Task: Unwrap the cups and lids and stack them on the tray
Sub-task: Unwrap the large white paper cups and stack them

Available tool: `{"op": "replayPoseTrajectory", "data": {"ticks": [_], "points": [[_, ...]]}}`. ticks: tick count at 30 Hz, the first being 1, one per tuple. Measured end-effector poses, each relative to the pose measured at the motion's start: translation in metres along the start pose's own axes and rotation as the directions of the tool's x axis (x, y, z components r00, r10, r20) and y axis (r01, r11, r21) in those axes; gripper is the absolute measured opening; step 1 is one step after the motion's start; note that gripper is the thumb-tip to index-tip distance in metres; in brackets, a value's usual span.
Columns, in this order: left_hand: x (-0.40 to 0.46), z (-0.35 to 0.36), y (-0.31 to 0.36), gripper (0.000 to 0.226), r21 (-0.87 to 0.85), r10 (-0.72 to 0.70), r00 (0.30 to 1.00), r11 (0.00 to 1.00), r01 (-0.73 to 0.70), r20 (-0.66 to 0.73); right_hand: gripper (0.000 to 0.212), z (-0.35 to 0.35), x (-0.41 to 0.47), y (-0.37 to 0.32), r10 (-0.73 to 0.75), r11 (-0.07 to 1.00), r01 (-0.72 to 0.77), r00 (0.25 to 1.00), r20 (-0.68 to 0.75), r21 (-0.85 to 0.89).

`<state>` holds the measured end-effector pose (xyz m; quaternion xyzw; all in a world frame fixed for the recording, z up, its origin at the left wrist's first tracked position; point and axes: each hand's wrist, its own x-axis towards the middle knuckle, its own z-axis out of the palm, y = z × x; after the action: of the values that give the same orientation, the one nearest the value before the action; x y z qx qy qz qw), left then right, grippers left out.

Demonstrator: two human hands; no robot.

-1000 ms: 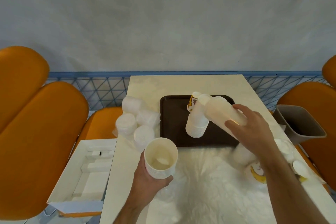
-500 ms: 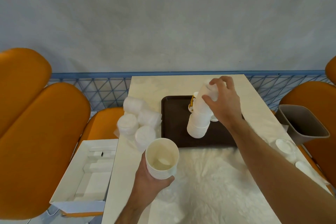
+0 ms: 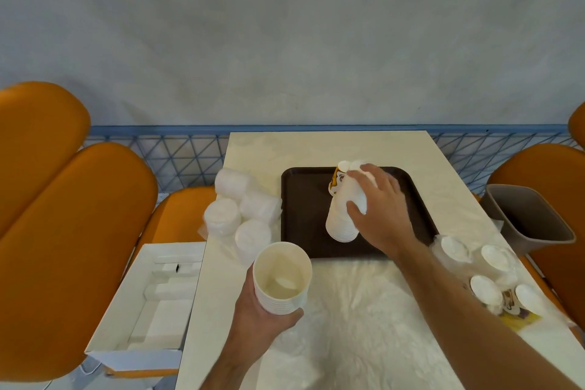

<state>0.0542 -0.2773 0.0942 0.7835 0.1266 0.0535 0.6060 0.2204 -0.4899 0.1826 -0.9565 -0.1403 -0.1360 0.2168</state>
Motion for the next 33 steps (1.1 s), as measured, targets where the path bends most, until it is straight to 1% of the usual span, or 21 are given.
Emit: {"op": "replayPoseTrajectory", "data": {"ticks": [2,4,5,7,9,11,12,15,18,19,20,22,25,26,28,30,33], "points": [[-0.001,0.0,0.001,0.097,-0.004,0.005,1.0,1.0,-0.005,-0.014,0.046,-0.002,-0.024,-0.025,-0.092,0.971,0.085,0.996,0.022,0.224],[-0.002,0.0,0.006,0.097,-0.034,-0.001,1.0,0.999,0.0,-0.016,0.044,-0.005,-0.05,-0.051,-0.167,0.904,0.092,0.975,0.147,0.417],[-0.001,0.0,0.007,0.097,-0.046,0.002,1.0,0.999,-0.003,-0.02,0.049,-0.005,-0.061,-0.063,-0.202,0.882,0.075,0.953,0.228,0.466],[-0.002,-0.002,0.01,0.097,-0.042,0.032,0.999,0.999,-0.032,-0.014,0.067,-0.004,-0.079,-0.079,-0.243,0.869,0.025,0.892,0.381,0.494],[-0.004,-0.004,0.015,0.097,-0.064,0.014,0.999,0.998,-0.012,0.043,0.083,0.001,-0.089,-0.087,-0.255,0.878,0.007,0.852,0.456,0.478],[-0.008,-0.006,0.015,0.094,-0.062,-0.008,0.994,0.998,0.015,0.111,0.088,0.003,-0.093,-0.092,-0.258,0.892,0.032,0.855,0.45,0.451],[-0.009,-0.008,0.014,0.093,-0.045,-0.009,0.993,0.999,0.014,0.119,0.088,0.004,-0.093,-0.094,-0.252,0.899,0.039,0.861,0.441,0.436],[-0.011,-0.008,0.019,0.091,0.005,-0.009,0.994,1.0,0.008,0.107,0.093,0.003,-0.089,-0.093,-0.223,0.919,0.033,0.865,0.449,0.392],[-0.008,-0.002,0.036,0.076,0.073,0.001,0.997,0.997,-0.007,0.072,0.098,0.004,-0.085,-0.092,-0.201,0.931,0.018,0.86,0.469,0.365],[-0.007,-0.001,0.042,0.075,0.097,0.008,0.999,0.995,-0.012,0.046,0.099,0.005,-0.084,-0.092,-0.197,0.933,0.015,0.858,0.474,0.359],[-0.005,0.001,0.042,0.076,0.114,-0.001,0.999,0.993,-0.003,0.038,0.099,0.005,-0.082,-0.092,-0.195,0.935,0.016,0.856,0.478,0.354],[-0.003,0.003,0.039,0.086,0.127,-0.021,0.999,0.992,0.016,0.038,0.098,0.007,-0.079,-0.091,-0.2,0.936,0.024,0.857,0.475,0.352],[-0.001,0.003,0.026,0.093,0.102,-0.046,0.999,0.994,0.046,0.005,0.092,0.009,-0.078,-0.092,-0.205,0.925,0.018,0.864,0.46,0.379],[0.0,0.004,0.023,0.094,0.098,-0.054,0.999,0.994,0.054,0.002,0.09,0.008,-0.078,-0.093,-0.198,0.916,-0.002,0.868,0.455,0.402],[0.001,0.003,0.015,0.1,0.12,-0.069,0.998,0.99,0.068,0.006,0.089,0.001,-0.078,-0.095,-0.157,0.872,-0.089,0.881,0.447,0.482],[0.003,0.001,0.005,0.102,0.112,-0.068,0.998,0.991,0.067,0.008,0.088,-0.012,-0.077,-0.099,-0.115,0.791,-0.174,0.9,0.422,0.587],[0.001,-0.001,0.003,0.097,0.07,-0.068,0.998,0.995,0.067,0.01,0.088,-0.036,-0.073,-0.1,-0.061,0.68,-0.191,0.948,0.314,0.708]]}}
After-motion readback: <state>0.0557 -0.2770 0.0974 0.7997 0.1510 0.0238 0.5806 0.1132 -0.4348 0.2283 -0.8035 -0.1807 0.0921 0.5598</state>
